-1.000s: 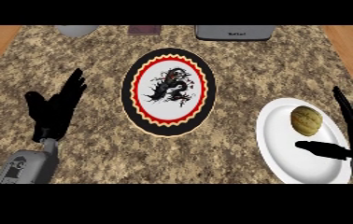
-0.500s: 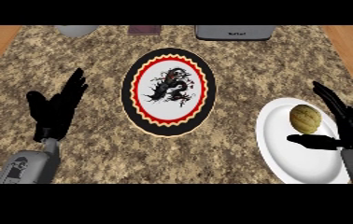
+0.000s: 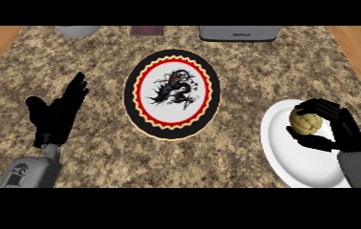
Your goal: Pick the squash from the plate and place it in the plate
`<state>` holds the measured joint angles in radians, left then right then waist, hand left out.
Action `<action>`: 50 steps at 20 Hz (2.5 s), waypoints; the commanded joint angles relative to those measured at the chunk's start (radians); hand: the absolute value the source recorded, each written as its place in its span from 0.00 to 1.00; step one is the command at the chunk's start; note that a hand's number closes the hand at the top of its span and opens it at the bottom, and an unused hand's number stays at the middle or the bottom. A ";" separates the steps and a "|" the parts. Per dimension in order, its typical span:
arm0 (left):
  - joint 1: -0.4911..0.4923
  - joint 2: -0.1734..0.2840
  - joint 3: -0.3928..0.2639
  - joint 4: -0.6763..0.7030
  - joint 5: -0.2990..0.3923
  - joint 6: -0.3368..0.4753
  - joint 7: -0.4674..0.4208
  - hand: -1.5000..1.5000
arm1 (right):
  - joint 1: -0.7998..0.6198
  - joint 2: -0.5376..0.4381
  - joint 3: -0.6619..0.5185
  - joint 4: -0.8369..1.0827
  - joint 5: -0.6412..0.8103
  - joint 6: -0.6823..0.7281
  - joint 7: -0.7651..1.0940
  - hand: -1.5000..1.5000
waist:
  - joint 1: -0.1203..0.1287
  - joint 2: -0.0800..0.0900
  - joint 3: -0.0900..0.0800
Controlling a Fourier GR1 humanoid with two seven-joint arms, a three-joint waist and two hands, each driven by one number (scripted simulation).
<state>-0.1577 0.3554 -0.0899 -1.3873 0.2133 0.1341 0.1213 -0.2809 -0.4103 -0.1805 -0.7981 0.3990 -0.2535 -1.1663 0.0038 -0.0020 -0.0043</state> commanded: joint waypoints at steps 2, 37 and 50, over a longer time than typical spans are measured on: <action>0.013 -0.011 0.012 0.021 -0.016 -0.015 -0.036 0.50 | 0.031 0.016 -0.033 -0.019 -0.048 -0.021 -0.199 1.00 | -0.003 0.003 0.005; -0.067 -0.029 -0.010 0.065 -0.033 -0.014 0.004 0.50 | -0.417 0.410 0.679 -0.363 0.613 -0.367 1.912 1.00 | 0.047 -0.009 -0.002; -0.046 -0.026 0.009 0.029 -0.052 -0.023 0.011 0.50 | -0.566 0.410 0.760 -0.205 0.296 -0.253 2.106 1.00 | 0.027 0.008 0.005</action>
<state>-0.2095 0.3133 -0.0920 -1.3558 0.1593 0.1291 0.1310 -0.8582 -0.0013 0.6199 -0.9960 0.8469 -0.5322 0.9446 0.0364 0.0038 -0.0007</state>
